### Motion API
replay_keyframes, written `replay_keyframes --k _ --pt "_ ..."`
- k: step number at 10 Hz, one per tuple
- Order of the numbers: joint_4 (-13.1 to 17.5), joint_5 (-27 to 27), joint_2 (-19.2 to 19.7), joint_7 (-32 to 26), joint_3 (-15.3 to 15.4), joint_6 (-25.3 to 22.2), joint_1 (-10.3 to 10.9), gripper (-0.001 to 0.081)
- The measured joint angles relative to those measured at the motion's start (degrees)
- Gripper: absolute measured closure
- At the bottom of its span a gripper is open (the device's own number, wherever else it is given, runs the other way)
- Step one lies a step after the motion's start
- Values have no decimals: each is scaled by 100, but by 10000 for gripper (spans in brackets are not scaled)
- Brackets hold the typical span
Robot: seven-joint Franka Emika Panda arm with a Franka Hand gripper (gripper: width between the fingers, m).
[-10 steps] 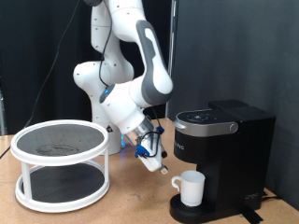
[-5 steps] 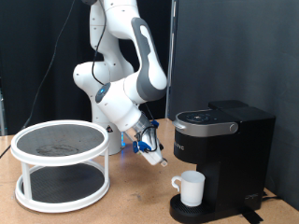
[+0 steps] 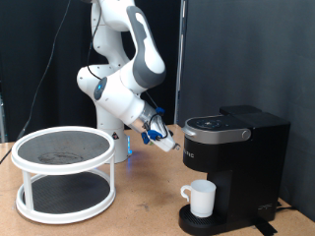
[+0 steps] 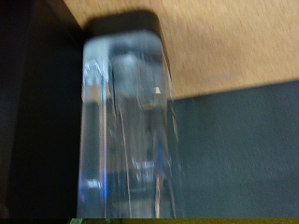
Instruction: Make a cup of coffee with the keurig machine
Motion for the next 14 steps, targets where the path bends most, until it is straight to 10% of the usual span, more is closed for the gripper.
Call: replay_keyframes --k 14 --pt "18 867 -1953 248 -19 -1882 85 72"
